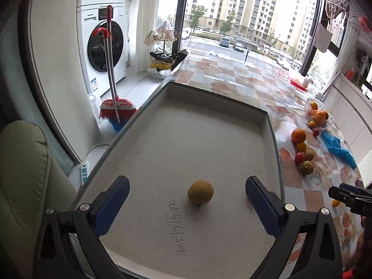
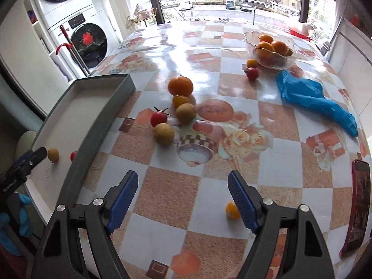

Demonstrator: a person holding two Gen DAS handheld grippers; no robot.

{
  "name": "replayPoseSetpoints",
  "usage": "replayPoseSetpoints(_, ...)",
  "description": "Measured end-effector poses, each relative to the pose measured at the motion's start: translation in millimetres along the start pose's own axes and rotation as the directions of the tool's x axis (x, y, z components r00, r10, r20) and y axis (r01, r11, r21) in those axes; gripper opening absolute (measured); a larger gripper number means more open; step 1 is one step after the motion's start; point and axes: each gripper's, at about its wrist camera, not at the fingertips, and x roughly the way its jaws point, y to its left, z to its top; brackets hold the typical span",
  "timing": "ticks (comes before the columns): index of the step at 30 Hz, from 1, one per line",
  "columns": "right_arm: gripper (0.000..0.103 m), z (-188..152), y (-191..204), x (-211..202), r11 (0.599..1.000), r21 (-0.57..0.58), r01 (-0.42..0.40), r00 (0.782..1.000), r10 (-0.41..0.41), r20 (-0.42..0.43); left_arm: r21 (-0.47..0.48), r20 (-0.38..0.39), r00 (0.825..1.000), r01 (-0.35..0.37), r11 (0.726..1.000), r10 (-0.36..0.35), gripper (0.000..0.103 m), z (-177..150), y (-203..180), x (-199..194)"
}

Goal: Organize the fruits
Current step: 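Drop the red tomato into the gray tray with the right tool while the left releases the brown fruit, then grasp another brown fruit with the left tool while the right tool grasps the yellow tomato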

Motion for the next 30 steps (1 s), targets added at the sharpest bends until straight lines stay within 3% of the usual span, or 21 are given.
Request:
replayPoseSetpoints(6,0.083,-13.7,-36.4,-3.4,0.995,0.090,0.036,0.999,-0.038,0.018,0.022,-0.012,1.000,-0.006,1.000,0.007,0.100,6.1,-6.2,-8.8)
replayPoseSetpoints(12,0.083,-36.3,-60.0,-11.3,0.990,0.126,0.071,0.997,-0.075,0.030,0.126,-0.020,0.999,0.035,0.991,-0.032,0.100,1.2,-49.9,-13.1)
replayPoseSetpoints(20,0.083,-45.1,-45.9,-4.7,0.996,0.044,0.077,0.996,-0.078,0.032,0.286,-0.045,0.993,0.121,0.950,-0.113,0.100,-12.0,-129.3,-15.2)
replayPoseSetpoints(24,0.086,-44.6,-41.2,2.1,0.995,0.016,0.094,0.995,-0.094,0.031,0.286,-0.082,0.990,0.134,0.949,-0.115,0.100,-16.6,-145.3,-8.7)
replayPoseSetpoints(30,0.103,-41.3,-29.8,14.1,0.991,-0.056,0.122,0.992,-0.121,0.020,0.250,-0.122,0.988,0.120,0.961,-0.092,0.100,-15.0,-152.3,5.3)
